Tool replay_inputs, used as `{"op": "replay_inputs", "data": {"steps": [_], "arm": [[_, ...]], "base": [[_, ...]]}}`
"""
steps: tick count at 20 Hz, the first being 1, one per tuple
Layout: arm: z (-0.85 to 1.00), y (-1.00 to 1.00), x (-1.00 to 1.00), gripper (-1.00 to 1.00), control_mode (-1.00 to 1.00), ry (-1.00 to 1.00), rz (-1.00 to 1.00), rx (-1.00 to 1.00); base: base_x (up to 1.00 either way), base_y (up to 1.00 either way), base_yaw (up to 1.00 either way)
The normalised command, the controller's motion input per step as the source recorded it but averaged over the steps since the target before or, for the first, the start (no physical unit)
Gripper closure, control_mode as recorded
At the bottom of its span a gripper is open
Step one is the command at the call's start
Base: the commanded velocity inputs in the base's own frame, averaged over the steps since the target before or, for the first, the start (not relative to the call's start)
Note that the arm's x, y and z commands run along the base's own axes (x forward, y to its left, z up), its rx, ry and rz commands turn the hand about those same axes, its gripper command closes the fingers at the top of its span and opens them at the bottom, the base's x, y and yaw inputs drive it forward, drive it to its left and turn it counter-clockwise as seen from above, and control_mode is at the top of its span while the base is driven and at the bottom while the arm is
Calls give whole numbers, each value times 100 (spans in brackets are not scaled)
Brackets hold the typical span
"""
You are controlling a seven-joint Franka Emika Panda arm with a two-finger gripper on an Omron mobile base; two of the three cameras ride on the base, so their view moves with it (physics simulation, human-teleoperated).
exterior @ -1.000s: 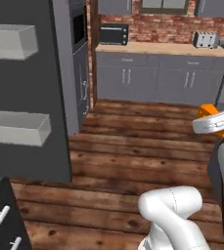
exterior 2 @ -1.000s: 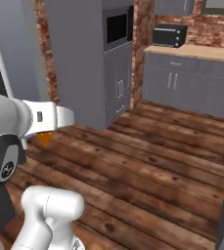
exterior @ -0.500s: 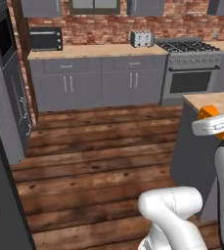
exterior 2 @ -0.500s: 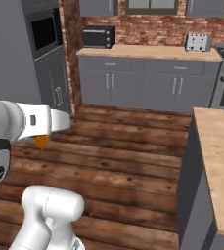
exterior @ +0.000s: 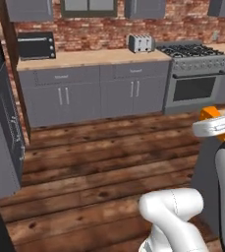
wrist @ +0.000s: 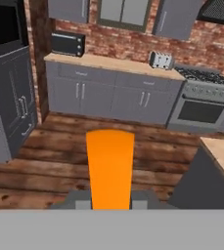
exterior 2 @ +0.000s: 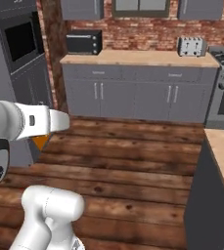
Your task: Retrieve the sausage and cheese from the fridge and place them on the cutting board on the counter.
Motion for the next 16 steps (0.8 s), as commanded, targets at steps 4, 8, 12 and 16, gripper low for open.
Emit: {"op": "replay_inputs", "data": {"steps": [4, 8, 12, 16], "arm": [[0, 0, 0, 100, 100, 0, 0, 0], [0, 0, 0, 100, 100, 0, 0, 0], [0, 0, 0, 100, 100, 0, 0, 0], [0, 0, 0, 100, 100, 0, 0, 0]], "base": [[100, 41, -9], [100, 21, 0], [100, 5, 0], [100, 0, 0]]}}
